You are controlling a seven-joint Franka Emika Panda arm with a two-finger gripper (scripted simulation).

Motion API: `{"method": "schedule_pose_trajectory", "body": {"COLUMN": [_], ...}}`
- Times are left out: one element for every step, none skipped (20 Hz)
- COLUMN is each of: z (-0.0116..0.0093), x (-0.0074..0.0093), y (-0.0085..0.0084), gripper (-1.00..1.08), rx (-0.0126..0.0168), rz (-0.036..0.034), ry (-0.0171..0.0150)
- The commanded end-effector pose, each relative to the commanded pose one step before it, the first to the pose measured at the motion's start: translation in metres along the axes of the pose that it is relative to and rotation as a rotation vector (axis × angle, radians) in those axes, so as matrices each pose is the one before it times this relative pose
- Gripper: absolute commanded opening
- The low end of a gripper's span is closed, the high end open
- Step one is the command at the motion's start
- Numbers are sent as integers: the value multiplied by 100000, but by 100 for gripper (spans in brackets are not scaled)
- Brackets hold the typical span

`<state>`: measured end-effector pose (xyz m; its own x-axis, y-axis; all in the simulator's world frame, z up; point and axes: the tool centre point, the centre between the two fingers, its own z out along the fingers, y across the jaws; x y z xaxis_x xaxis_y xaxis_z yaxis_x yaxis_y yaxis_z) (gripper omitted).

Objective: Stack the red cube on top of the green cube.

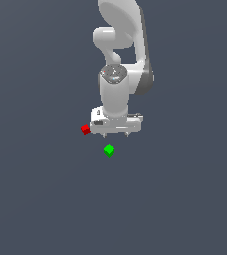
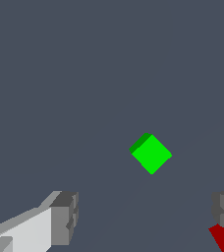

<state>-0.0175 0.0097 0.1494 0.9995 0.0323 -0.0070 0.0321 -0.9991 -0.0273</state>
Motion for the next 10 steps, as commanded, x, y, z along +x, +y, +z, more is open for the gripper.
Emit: {"method": "schedule_pose_trajectory", "body": {"z": [288,144,157,169,181,193,205,216,227,238], "x": [-673,-340,-371,-400,-429,-457,-484,-510,-534,-558], "y": [470,227,246,268,288,306,327,344,363,381], "gripper": [100,100,100,100,100,100,100,100,100,100], "rx": [-110,-52,-57,-61,-66,-70,-74,-78,-82,-86], "rz": [-1860,-975,-1066,-1150,-1234,-1317,-1395,-1472,-1545,-1616], "ry": [-22,-2,-2,-3,-3,-3,-3,-3,-3,-3]}}
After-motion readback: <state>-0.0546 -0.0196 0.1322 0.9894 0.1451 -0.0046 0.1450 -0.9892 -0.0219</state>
